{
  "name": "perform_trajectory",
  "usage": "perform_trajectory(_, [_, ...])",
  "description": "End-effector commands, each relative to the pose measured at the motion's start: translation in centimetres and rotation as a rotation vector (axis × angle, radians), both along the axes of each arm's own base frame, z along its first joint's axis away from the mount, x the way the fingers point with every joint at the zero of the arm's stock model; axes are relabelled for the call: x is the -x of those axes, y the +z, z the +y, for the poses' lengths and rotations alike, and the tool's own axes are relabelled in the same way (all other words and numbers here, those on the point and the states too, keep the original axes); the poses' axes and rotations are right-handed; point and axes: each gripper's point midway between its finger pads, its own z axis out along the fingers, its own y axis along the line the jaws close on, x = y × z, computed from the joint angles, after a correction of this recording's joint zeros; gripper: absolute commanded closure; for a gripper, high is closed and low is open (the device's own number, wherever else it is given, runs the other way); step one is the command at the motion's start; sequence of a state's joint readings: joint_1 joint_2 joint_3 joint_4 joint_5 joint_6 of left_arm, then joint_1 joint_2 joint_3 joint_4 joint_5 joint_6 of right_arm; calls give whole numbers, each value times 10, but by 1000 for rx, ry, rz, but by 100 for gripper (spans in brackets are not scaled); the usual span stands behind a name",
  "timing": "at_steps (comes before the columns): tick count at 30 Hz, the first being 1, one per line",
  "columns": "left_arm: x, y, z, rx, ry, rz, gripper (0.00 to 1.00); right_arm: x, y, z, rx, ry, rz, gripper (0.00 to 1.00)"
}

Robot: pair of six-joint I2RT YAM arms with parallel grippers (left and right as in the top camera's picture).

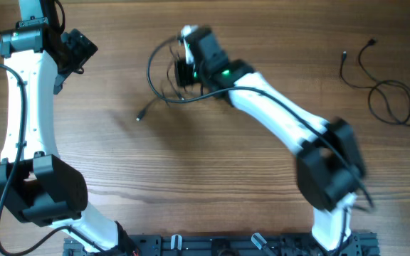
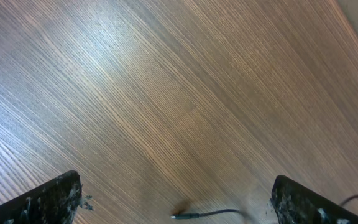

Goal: Untangle cables
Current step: 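Lift the cables with the right gripper up from the table center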

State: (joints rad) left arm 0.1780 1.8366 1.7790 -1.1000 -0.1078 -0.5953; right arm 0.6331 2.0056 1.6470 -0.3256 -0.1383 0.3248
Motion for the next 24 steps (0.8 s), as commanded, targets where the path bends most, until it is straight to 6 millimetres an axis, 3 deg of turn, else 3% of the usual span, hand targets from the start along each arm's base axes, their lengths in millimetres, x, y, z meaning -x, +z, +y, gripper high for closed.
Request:
perform_trajectory(1, [2, -6, 3, -18, -7, 22, 0, 24, 148, 8, -80, 233, -396, 96])
perform_trajectory(3, [2, -6, 3, -18, -7, 22, 0, 37, 192, 2, -65, 293, -563, 96])
perform_trajectory(4, [2, -6, 3, -18, -7, 22, 0, 41, 203, -1, -45, 311, -613, 96])
perform_trajectory(11, [2, -6, 3, -18, -7, 22, 0, 36, 193, -5, 14, 302, -619, 96])
perform_trajectory(16, [2, -6, 3, -18, -7, 22, 0, 23, 251, -12, -148, 144, -733, 96])
perform_trajectory(22, [2, -6, 3, -18, -7, 22, 0, 23, 265, -11, -195, 126, -768, 96])
perform_trajectory(24, [2, -6, 3, -18, -7, 22, 0, 23, 280, -12, -218, 120, -829, 96])
